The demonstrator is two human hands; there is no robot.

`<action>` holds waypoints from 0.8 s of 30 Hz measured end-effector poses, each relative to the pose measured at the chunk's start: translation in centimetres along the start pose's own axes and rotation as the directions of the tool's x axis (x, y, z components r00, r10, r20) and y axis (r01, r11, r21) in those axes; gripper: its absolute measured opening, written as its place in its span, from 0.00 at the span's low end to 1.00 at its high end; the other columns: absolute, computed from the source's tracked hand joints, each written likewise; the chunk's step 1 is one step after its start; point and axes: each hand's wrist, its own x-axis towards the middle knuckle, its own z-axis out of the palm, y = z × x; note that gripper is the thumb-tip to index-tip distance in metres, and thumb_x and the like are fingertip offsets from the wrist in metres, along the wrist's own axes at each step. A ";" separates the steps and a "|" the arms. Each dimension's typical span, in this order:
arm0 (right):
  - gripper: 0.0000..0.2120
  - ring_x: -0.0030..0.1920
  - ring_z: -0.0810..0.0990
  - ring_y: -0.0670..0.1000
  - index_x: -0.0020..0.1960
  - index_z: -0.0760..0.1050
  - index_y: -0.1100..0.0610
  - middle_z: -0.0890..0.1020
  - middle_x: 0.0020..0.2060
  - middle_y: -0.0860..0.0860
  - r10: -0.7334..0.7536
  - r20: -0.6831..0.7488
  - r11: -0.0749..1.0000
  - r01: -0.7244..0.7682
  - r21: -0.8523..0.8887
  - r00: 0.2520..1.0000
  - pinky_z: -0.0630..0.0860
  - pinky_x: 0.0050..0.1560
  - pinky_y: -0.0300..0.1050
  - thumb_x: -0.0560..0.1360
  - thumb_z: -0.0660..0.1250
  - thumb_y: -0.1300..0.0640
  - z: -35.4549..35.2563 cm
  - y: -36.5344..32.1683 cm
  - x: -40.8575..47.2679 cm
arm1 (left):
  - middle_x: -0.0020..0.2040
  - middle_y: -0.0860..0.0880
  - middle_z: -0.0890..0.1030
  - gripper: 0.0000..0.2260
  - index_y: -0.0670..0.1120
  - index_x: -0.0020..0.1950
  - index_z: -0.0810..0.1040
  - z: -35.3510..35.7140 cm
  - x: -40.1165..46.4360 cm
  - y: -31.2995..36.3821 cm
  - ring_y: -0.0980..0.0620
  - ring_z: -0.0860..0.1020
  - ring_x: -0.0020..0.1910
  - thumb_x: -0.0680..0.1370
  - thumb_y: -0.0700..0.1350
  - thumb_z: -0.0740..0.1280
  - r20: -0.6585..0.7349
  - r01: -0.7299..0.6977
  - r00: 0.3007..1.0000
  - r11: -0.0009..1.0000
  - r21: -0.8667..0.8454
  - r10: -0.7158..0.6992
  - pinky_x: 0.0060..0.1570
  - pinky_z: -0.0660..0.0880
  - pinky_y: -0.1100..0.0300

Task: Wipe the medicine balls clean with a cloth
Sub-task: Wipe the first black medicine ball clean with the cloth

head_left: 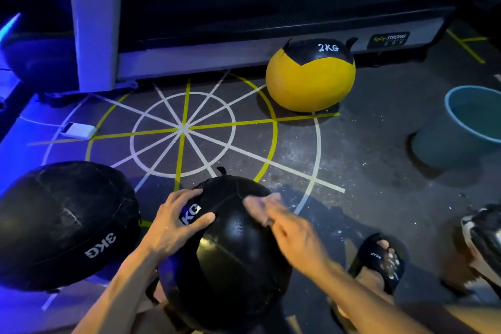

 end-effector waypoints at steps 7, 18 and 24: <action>0.17 0.60 0.79 0.34 0.68 0.79 0.55 0.83 0.63 0.47 0.142 -0.117 0.979 -0.122 0.161 0.983 0.69 0.63 0.25 0.81 0.67 0.63 1.5 -5.8 -0.6 | 0.71 0.59 0.68 0.36 0.67 0.70 0.71 0.4 -0.6 -0.1 0.52 0.67 0.72 0.65 0.79 0.66 -0.008 0.008 1.000 1.000 -0.003 -0.008 0.74 0.64 0.48; 0.12 0.38 0.80 0.38 0.64 0.81 0.52 0.85 0.48 0.45 0.335 -0.069 0.938 -0.326 0.116 0.940 0.71 0.39 0.23 0.84 0.63 0.57 0.8 -5.4 2.9 | 0.69 0.61 0.65 0.39 0.64 0.71 0.69 1.0 -1.6 3.0 0.54 0.63 0.67 0.63 0.79 0.63 -0.024 0.033 0.999 0.999 0.038 -0.032 0.68 0.60 0.55; 0.11 0.39 0.82 0.47 0.56 0.82 0.48 0.85 0.42 0.47 0.527 0.002 0.846 -0.525 0.092 0.850 0.75 0.38 0.34 0.85 0.61 0.56 0.0 -0.3 3.9 | 0.70 0.60 0.65 0.40 0.64 0.71 0.70 0.8 -2.4 2.6 0.52 0.63 0.67 0.63 0.79 0.65 -0.001 0.034 0.999 0.999 0.037 -0.034 0.67 0.62 0.54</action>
